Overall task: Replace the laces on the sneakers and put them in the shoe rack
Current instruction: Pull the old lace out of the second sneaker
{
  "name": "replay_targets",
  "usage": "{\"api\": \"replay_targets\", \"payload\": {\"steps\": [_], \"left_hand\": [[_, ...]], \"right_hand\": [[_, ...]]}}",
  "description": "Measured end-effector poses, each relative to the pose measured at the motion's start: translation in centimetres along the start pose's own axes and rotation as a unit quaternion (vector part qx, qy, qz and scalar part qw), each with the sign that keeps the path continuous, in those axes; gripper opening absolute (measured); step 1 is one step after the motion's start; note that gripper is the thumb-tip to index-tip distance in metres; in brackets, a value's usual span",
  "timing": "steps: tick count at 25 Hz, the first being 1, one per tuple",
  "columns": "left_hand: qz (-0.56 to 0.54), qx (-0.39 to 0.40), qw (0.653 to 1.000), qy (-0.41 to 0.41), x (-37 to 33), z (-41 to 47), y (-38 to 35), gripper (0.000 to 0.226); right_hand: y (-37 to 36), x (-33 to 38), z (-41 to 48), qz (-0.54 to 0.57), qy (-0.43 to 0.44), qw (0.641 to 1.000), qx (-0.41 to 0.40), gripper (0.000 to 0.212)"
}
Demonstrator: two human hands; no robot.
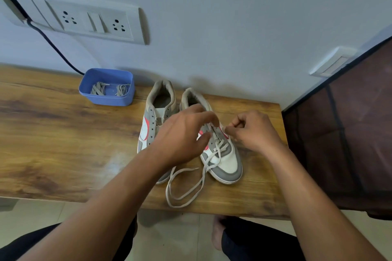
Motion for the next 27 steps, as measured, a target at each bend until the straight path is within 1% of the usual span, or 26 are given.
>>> {"api": "replay_targets", "payload": {"steps": [2, 3, 5, 8, 11, 15, 18, 20, 23, 24, 27], "left_hand": [[0.013, 0.027, 0.999, -0.021, -0.2, 0.3, -1.0, 0.036], [0.023, 0.039, 0.999, -0.021, -0.1, 0.3, -1.4, 0.04], [0.043, 0.048, 0.998, -0.019, 0.3, 0.2, -2.0, 0.046], [0.057, 0.041, 0.997, -0.023, 0.6, 0.2, -2.6, 0.045], [0.067, 0.034, 0.997, -0.021, 1.0, 0.4, -3.0, 0.039], [0.055, 0.024, 0.998, -0.018, 1.2, 0.3, -3.2, 0.035], [0.059, 0.021, 0.998, -0.019, 1.3, 0.3, -3.3, 0.036], [0.061, 0.017, 0.998, -0.018, 1.4, 0.3, -3.3, 0.036], [0.073, 0.015, 0.997, -0.018, 1.3, 0.3, -3.3, 0.036], [0.074, 0.013, 0.997, -0.015, 1.4, 0.2, -3.3, 0.036], [0.058, 0.008, 0.998, -0.003, 1.7, 0.2, -3.0, 0.036]], "right_hand": [[-0.5, -0.2, -0.3, -0.032, -0.029, 0.998, 0.045, 0.029], [-0.7, -0.2, -0.5, -0.047, -0.033, 0.997, 0.053, 0.03], [-1.0, 0.0, -0.6, -0.075, -0.036, 0.996, 0.044, 0.027], [-1.3, 0.3, -0.6, -0.104, -0.038, 0.993, 0.033, 0.022], [-1.7, 0.0, -0.2, -0.08, -0.054, 0.994, 0.052, 0.025], [-1.8, -0.6, 0.2, -0.036, -0.071, 0.993, 0.092, 0.02], [-1.6, -0.9, 0.2, -0.019, -0.083, 0.992, 0.093, 0.019], [-1.8, -0.9, 0.1, -0.006, -0.091, 0.991, 0.094, 0.023], [-2.3, -0.8, -0.1, 0.014, -0.096, 0.99, 0.107, 0.043], [-2.3, -0.8, -0.2, 0.023, -0.093, 0.989, 0.115, 0.044], [-1.2, -0.9, -0.9, 0.074, -0.079, 0.981, 0.159, 0.024]]}}
Point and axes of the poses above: each hand's wrist, its own z-axis towards the middle knuckle, its own y-axis out of the back of the hand, x = y × z, the point moved 4 cm from there along z, towards the middle knuckle, and after that the axes turned 14 degrees about -y, right-handed, at the moved point
